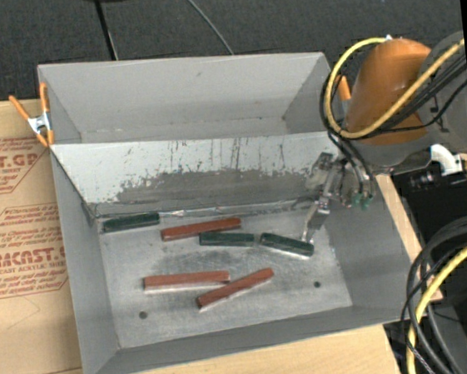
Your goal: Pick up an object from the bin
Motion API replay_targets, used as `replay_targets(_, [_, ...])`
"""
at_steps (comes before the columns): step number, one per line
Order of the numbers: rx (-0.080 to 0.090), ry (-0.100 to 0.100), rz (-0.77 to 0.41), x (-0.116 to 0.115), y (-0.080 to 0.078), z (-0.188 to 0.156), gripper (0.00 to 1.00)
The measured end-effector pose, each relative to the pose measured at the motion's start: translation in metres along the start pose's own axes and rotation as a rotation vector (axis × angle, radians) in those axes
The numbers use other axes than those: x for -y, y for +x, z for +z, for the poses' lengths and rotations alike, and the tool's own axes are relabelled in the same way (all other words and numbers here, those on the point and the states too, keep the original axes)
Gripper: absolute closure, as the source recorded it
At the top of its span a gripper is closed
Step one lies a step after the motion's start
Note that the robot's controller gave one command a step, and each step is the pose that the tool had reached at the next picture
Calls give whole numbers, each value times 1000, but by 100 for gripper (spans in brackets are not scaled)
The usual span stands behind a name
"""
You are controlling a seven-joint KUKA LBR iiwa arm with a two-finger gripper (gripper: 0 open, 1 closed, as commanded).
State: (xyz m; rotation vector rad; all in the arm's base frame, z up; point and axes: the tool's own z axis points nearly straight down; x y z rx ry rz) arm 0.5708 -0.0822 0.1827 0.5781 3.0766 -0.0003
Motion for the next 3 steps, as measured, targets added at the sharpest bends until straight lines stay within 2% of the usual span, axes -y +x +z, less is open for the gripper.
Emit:
replay_targets(1, [-3, 0, 91, -13, -12, 108, 100])
replay_targets(2, [-3, 0, 92, -13, -12, 108, 100])
replay_targets(3, [-7, 1, 127, -4, -12, -53, 100])
